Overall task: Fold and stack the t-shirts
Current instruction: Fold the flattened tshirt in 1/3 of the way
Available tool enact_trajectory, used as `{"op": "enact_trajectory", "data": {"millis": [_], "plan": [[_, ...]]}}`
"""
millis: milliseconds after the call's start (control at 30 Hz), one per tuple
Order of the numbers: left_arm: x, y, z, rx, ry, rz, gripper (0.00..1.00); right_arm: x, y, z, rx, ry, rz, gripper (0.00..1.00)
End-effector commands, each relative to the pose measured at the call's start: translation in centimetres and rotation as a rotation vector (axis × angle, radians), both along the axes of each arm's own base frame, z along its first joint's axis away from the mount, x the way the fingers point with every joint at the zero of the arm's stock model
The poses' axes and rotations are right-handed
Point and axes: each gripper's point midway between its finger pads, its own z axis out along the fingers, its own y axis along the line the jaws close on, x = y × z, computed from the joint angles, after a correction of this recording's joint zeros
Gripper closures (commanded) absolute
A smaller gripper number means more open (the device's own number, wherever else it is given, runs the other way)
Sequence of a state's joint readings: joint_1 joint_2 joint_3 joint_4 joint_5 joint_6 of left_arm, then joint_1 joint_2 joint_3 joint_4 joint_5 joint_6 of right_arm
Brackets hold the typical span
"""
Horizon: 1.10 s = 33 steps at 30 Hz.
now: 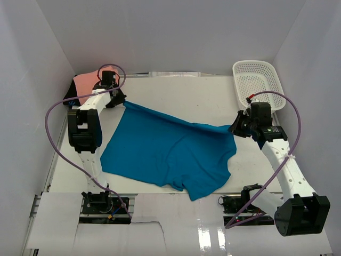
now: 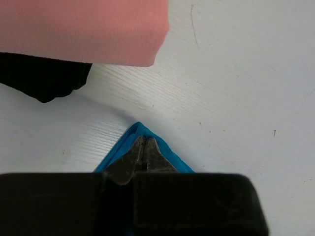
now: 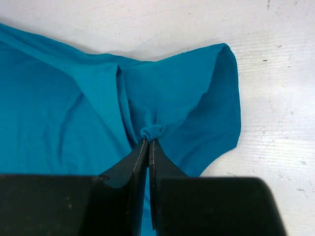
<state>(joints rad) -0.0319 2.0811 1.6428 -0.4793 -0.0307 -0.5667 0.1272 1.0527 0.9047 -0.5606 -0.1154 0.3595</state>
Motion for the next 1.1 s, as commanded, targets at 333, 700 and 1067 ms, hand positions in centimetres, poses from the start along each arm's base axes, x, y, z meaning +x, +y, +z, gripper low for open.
{"op": "enact_trajectory", "data": {"millis": [333, 700, 1067], "plan": [[-1.1, 1.0, 5.7, 0.024, -0.081, 0.042, 1.0, -2.6, 0.6, -0.7, 0.019, 0.022, 0.035, 0.92], [-3.0, 1.4, 4.1, 0.038, -0.026, 0.063, 1.0, -4.4, 1.1, -2.5, 0.028, 0.07, 0.054, 0.92], [-4.6, 1.8, 2.8, 0.051, 0.015, 0.078, 1.0, -6.7, 1.3, -3.7, 0.037, 0.099, 0.059, 0.92]]}}
